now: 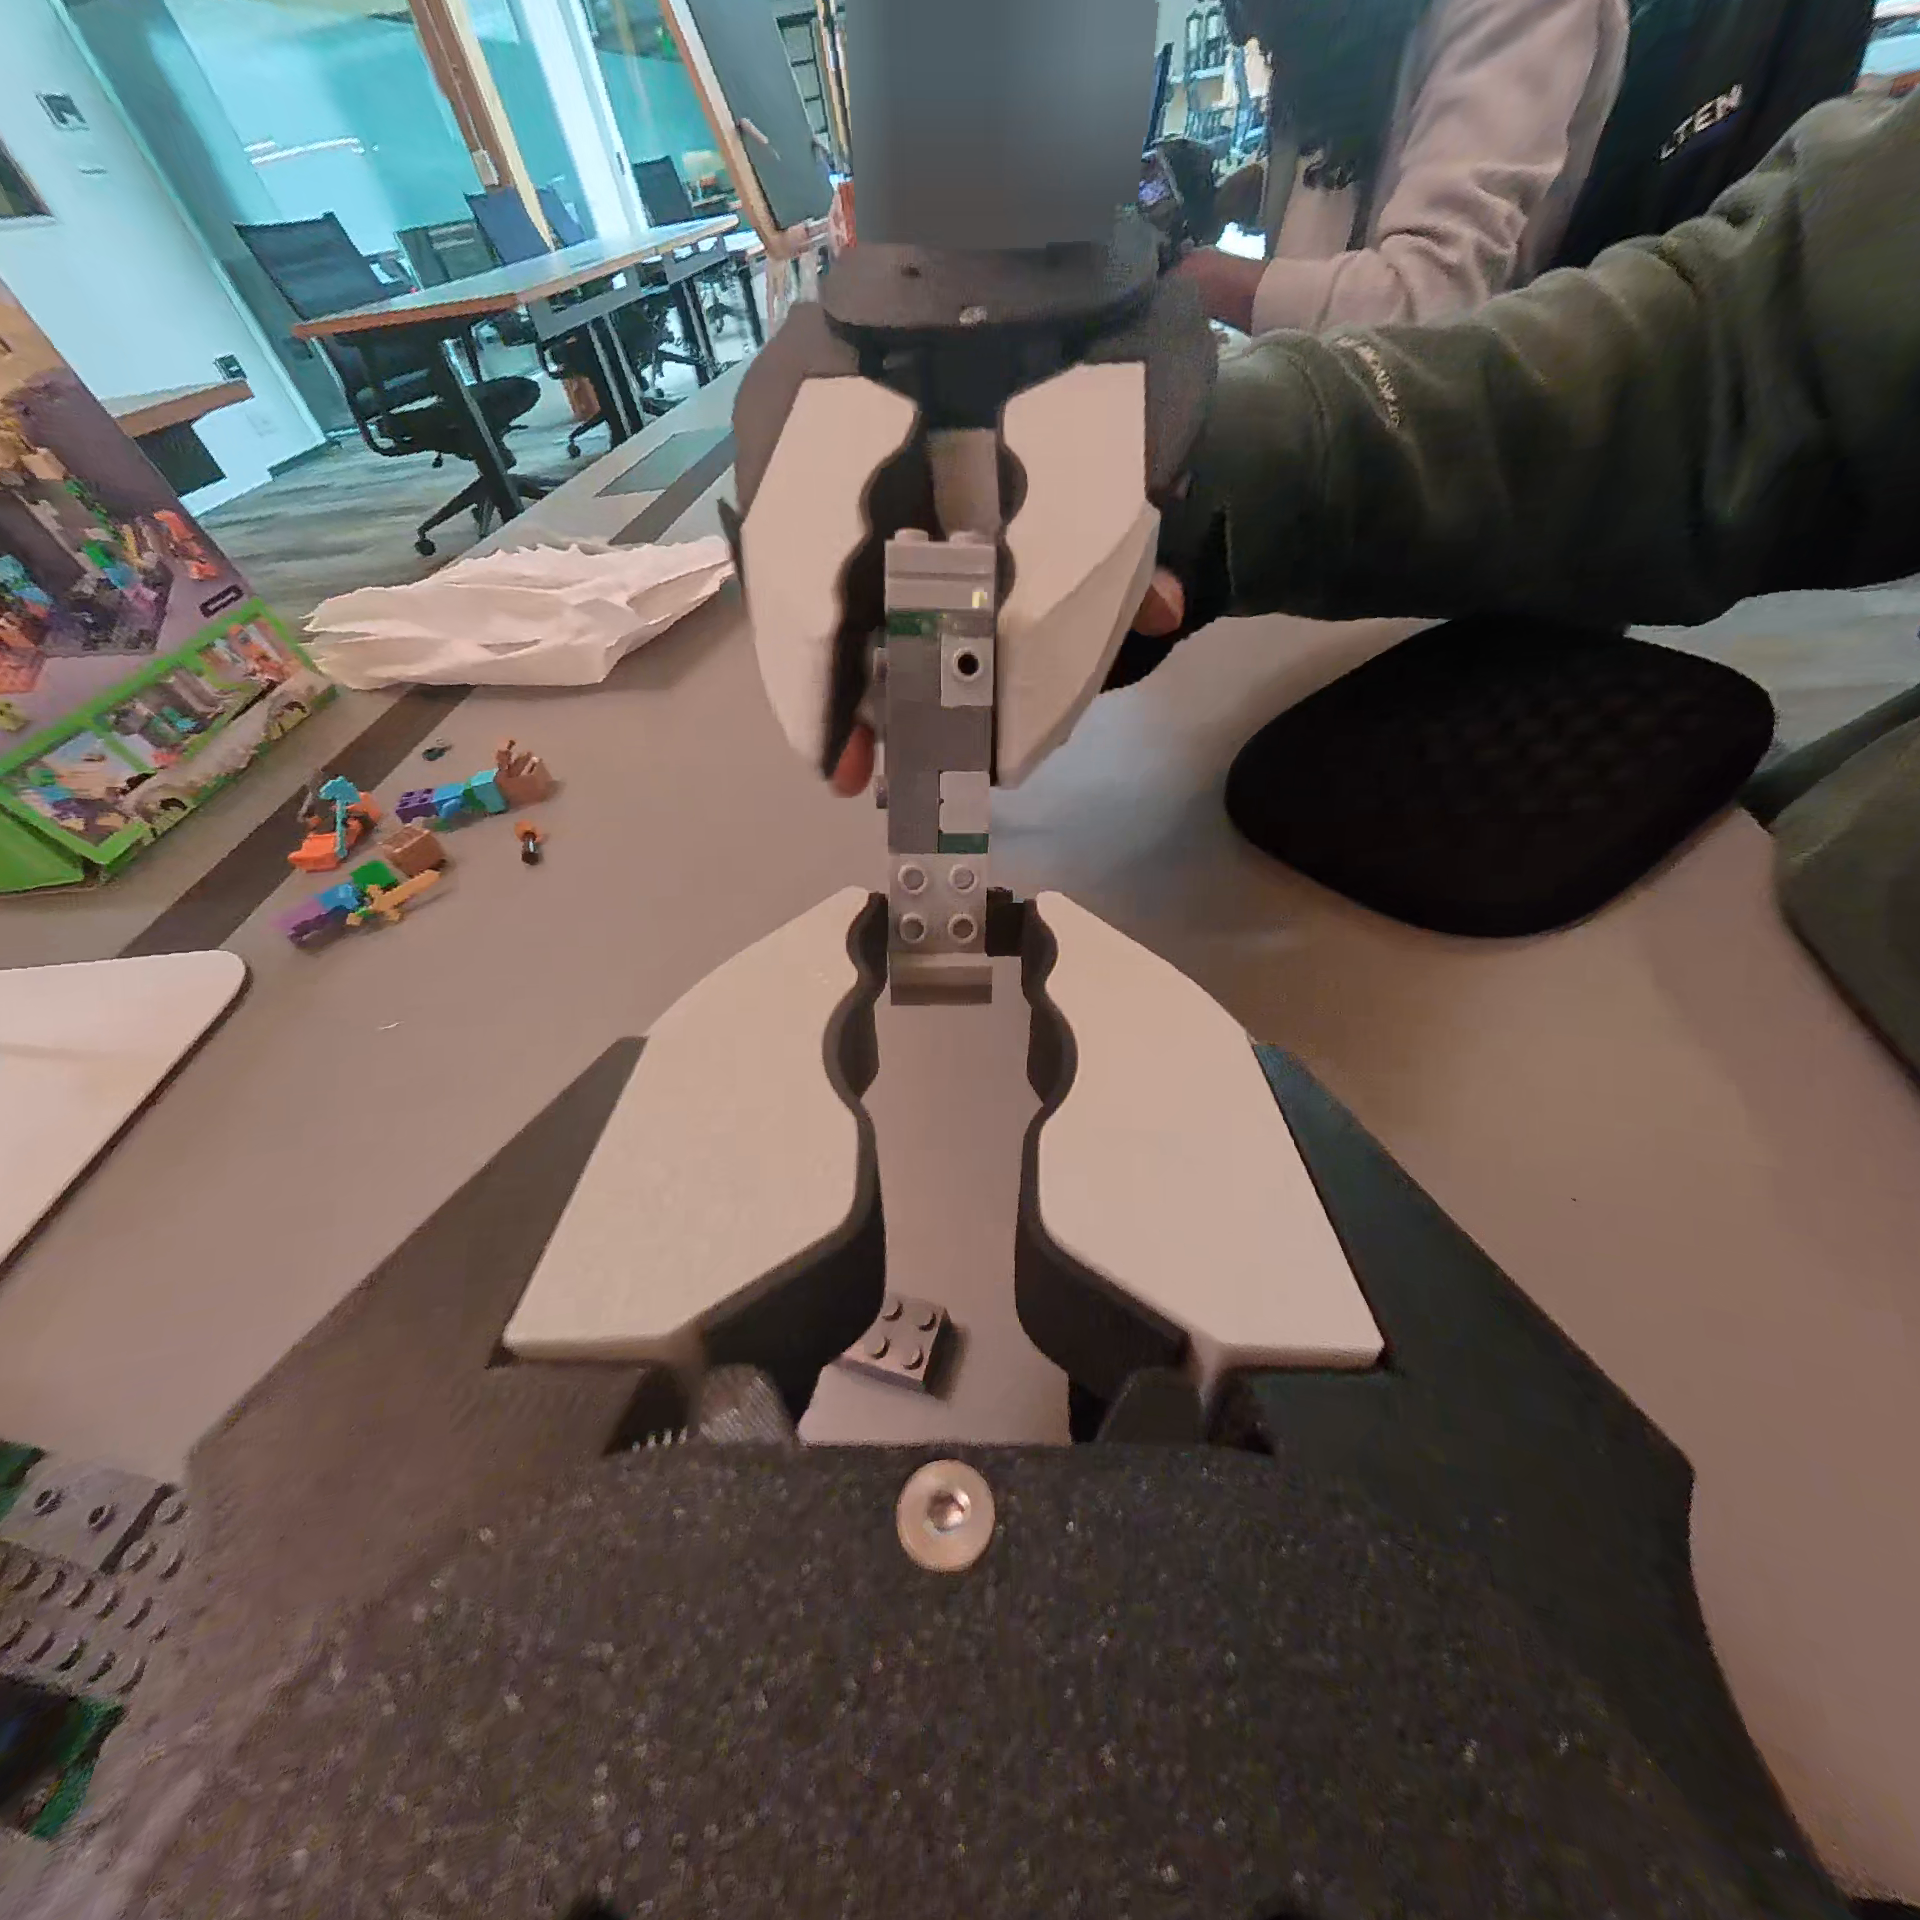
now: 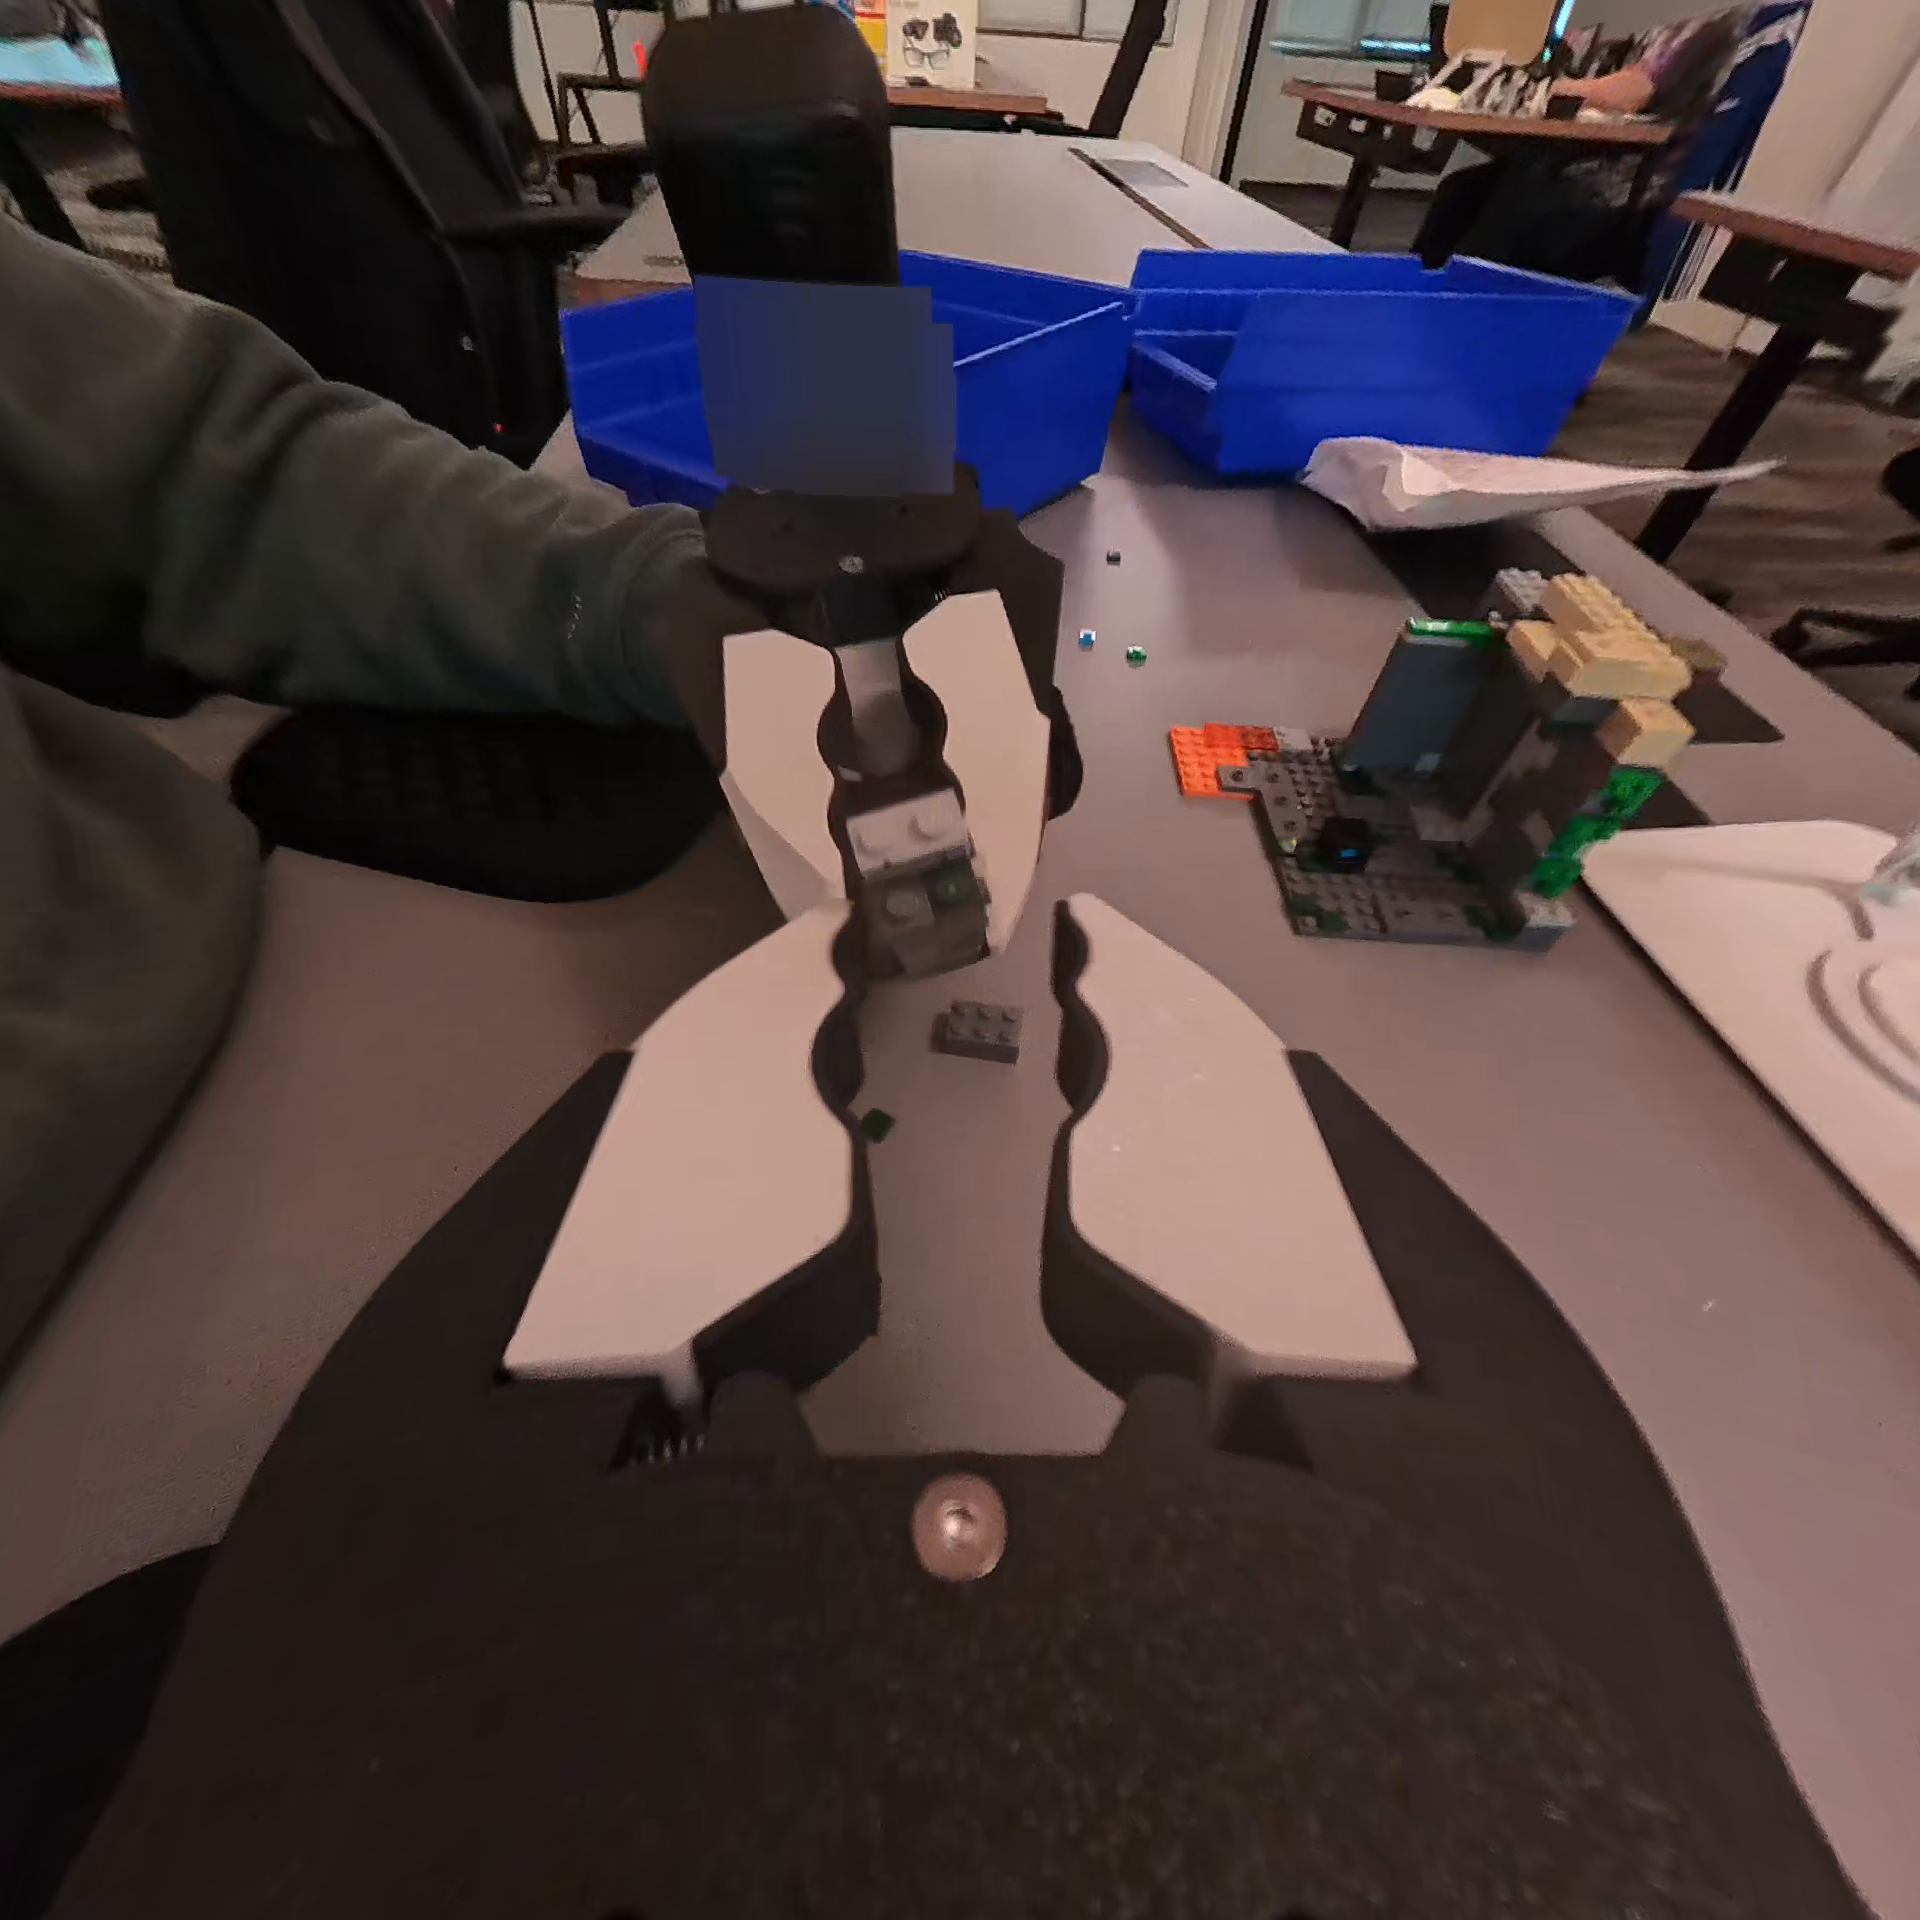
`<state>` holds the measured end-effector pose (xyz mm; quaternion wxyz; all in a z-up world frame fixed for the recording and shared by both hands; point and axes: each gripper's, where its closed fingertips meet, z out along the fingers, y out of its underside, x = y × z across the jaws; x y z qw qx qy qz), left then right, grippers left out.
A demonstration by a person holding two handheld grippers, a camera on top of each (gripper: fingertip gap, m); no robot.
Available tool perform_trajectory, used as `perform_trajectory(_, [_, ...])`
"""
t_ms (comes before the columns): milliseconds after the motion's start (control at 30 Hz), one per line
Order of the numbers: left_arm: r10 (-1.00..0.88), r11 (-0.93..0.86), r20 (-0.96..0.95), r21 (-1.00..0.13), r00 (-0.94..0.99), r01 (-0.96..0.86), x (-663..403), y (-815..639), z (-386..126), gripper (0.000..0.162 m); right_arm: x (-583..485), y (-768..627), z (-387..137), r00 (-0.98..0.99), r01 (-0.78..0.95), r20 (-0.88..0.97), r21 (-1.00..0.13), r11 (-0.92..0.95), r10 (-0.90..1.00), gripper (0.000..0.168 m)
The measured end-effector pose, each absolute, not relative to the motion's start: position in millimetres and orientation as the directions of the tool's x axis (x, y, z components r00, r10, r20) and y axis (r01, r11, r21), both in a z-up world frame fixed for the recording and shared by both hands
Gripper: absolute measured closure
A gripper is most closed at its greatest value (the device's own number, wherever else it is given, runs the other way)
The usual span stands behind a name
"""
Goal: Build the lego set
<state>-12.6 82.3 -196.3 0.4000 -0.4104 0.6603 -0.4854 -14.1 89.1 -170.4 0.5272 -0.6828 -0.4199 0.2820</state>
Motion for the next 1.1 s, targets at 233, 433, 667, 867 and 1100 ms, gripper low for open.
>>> perform_trajectory(233, [-0.947, 0.24, -0.173, -0.941, -0.272, -0.238, -13.4, 102.0, -208.5, 0.129, -6.6, 100.7, -185.6, 0.369, 0.45, 0.049, -0.883, -0.132, 0.928, 0.15])
perform_trajectory(433, [-0.956, 0.275, -0.219, -0.9, -0.195, -0.338, -26.2, 131.0, -221.2, 0.135, 15.4, 125.6, -221.9, 0.362, 0.614, -0.007, -0.751, -0.245, 0.932, 0.149])
perform_trajectory(667, [-0.958, 0.278, -0.221, -0.868, -0.182, -0.411, -28.6, 140.7, -241.2, 0.137, 16.2, 133.4, -253.5, 0.378, 0.671, -0.054, -0.672, -0.314, 0.924, 0.149])
perform_trajectory(867, [-0.955, 0.288, -0.223, -0.854, -0.197, -0.433, -25.9, 136.5, -248.5, 0.137, 20.9, 135.4, -251.1, 0.433, 0.654, -0.036, -0.676, -0.341, 0.901, 0.134])
perform_trajectory(1100, [-0.958, 0.283, -0.229, -0.851, -0.173, -0.443, -23.4, 139.8, -249.5, 0.138, 32.6, 120.9, -245.0, 0.742, 0.426, -0.053, -0.732, -0.531, 0.669, 0.125])
